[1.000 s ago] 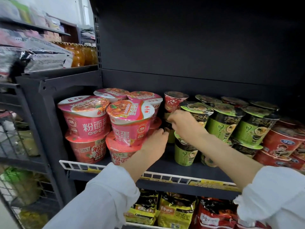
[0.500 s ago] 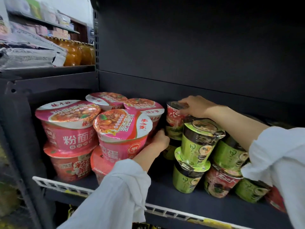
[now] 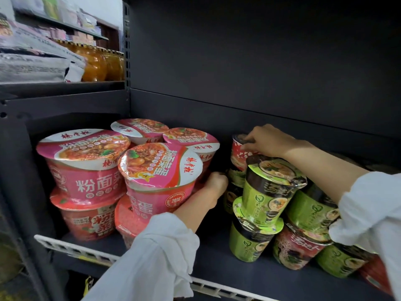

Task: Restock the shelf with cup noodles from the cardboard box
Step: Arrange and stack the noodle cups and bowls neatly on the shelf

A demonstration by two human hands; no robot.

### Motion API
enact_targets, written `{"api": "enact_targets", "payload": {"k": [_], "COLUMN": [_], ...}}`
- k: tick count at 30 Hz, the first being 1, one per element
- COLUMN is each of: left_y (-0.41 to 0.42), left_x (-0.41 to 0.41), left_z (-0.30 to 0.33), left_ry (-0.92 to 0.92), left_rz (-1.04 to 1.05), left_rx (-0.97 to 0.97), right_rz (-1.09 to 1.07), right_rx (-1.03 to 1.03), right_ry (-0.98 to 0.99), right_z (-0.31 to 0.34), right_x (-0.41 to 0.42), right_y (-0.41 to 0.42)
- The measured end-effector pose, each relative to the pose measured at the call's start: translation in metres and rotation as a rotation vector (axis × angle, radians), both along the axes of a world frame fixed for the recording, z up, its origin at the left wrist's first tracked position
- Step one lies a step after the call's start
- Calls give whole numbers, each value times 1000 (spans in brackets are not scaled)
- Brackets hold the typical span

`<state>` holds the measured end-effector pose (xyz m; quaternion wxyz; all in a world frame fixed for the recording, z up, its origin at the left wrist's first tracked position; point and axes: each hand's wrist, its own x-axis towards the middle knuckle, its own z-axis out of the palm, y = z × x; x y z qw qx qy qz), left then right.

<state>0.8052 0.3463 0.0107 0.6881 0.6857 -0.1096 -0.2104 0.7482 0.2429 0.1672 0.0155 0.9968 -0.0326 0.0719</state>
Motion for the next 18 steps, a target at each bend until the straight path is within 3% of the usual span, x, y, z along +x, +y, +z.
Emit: {"api": "enact_targets", "payload": {"k": [4, 9, 11, 18], "left_y": [-1, -4, -7, -6], "left_x": [-1, -3, 0, -7], "left_z": [5, 8, 6, 15], "left_ry": [74, 71, 61, 80], "left_rz": [41, 42, 20, 27], "left_rx": [-79, -23, 12, -43], "right_rz": [26, -76, -122, -42], "right_rx": [-5, 103, 42, 29], "right_ry": [67, 61, 51, 136], "right_z": [4, 14, 12, 13], "right_x": [0, -4, 2, 6], "right_y": [-3, -3, 4, 13]}}
